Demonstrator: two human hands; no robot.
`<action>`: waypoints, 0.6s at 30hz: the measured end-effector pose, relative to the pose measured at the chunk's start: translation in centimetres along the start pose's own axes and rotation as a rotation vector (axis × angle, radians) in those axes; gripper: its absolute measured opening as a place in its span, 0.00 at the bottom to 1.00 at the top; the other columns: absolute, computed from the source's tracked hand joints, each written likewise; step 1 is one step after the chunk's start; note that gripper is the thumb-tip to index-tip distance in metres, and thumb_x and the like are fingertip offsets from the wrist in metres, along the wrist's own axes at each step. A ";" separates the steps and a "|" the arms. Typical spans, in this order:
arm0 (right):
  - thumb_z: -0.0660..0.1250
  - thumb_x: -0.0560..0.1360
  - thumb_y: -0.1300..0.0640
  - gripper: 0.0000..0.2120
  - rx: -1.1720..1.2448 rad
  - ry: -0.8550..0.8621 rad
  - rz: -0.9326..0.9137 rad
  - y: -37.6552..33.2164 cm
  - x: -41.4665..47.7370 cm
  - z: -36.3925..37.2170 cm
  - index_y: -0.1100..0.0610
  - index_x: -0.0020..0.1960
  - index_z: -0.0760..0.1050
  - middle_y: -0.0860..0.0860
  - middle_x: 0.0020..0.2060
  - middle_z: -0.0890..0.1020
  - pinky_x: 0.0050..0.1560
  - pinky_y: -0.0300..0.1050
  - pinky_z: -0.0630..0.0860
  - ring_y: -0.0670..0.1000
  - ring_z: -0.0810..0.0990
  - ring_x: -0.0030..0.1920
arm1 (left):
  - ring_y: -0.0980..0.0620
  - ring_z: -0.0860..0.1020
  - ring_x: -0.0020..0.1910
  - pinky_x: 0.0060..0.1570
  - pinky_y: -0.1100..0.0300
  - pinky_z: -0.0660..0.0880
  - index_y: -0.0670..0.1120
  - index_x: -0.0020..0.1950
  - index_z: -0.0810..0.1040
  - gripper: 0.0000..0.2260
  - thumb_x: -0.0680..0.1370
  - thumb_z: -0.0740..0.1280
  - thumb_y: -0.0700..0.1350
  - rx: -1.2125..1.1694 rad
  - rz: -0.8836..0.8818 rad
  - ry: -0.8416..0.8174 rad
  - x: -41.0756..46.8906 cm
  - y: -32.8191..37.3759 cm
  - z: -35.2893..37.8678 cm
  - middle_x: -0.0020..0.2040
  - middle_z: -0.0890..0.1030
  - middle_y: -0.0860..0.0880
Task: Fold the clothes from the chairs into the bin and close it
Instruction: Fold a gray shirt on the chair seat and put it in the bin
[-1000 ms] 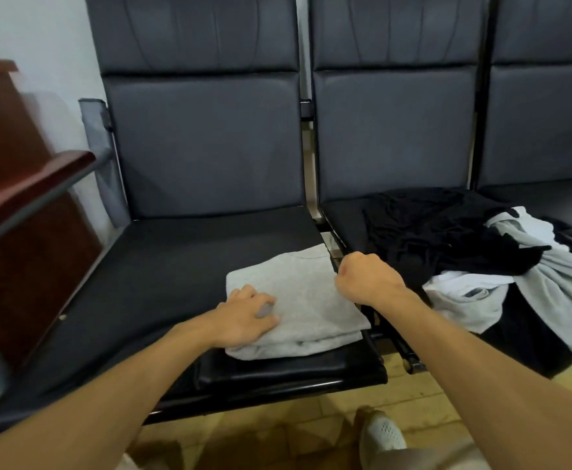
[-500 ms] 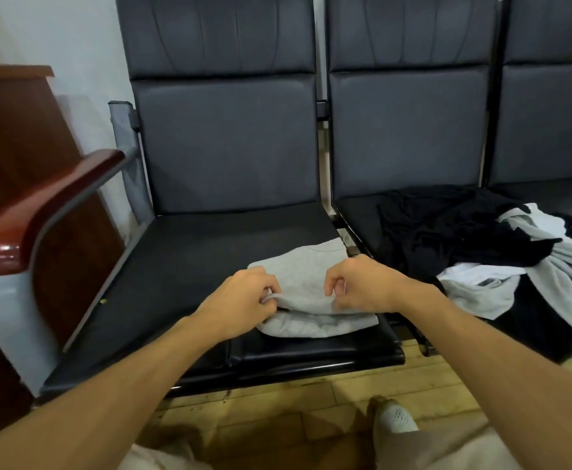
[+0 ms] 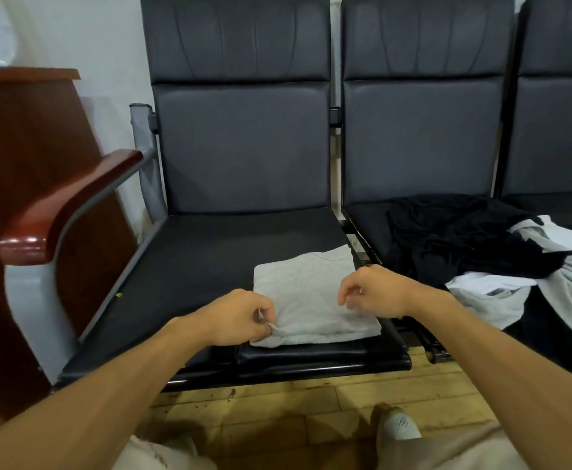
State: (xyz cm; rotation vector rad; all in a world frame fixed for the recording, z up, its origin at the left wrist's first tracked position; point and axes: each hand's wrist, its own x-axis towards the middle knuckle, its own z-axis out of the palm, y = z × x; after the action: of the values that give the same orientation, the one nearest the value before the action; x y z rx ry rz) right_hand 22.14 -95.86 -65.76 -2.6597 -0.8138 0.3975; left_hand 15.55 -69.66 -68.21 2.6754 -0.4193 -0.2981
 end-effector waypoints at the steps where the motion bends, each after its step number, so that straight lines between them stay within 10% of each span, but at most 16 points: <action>1: 0.61 0.78 0.63 0.10 0.030 -0.018 0.035 0.2 0.2 0.1 0.53 0.49 0.80 0.48 0.43 0.82 0.45 0.35 0.77 0.43 0.82 0.39 | 0.59 0.78 0.47 0.52 0.57 0.77 0.55 0.44 0.80 0.03 0.76 0.70 0.46 -0.011 -0.017 -0.020 -0.2 0.1 -0.2 0.48 0.82 0.57; 11: 0.66 0.77 0.58 0.06 0.142 0.116 0.241 1.4 2.7 0.5 0.54 0.44 0.81 0.50 0.40 0.84 0.34 0.36 0.75 0.48 0.81 0.36 | 0.51 0.80 0.40 0.47 0.51 0.79 0.50 0.44 0.80 0.10 0.78 0.61 0.51 0.049 -0.277 -0.041 -2.7 -1.4 -1.2 0.38 0.82 0.52; 15: 0.68 0.76 0.51 0.09 0.072 0.081 0.298 0.5 4.9 1.3 0.54 0.40 0.80 0.51 0.43 0.83 0.52 0.46 0.78 0.50 0.80 0.45 | 0.50 0.78 0.46 0.51 0.50 0.77 0.49 0.54 0.74 0.10 0.81 0.57 0.52 0.064 -0.531 0.118 -1.1 -3.6 -1.2 0.48 0.79 0.49; 18: 0.68 0.74 0.47 0.14 0.008 -0.062 0.340 -0.7 6.1 1.4 0.57 0.39 0.78 0.51 0.41 0.80 0.47 0.45 0.77 0.51 0.79 0.43 | 0.44 0.74 0.62 0.63 0.47 0.70 0.44 0.68 0.67 0.25 0.82 0.49 0.61 0.117 -0.701 0.039 -0.1 -4.0 -0.7 0.65 0.73 0.44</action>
State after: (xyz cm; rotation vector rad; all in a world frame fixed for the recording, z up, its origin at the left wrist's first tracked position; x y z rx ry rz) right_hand 26.17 -91.49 -67.77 -2.7917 -0.3709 0.5661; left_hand 16.64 -65.94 -69.32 2.8470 0.5486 -0.4261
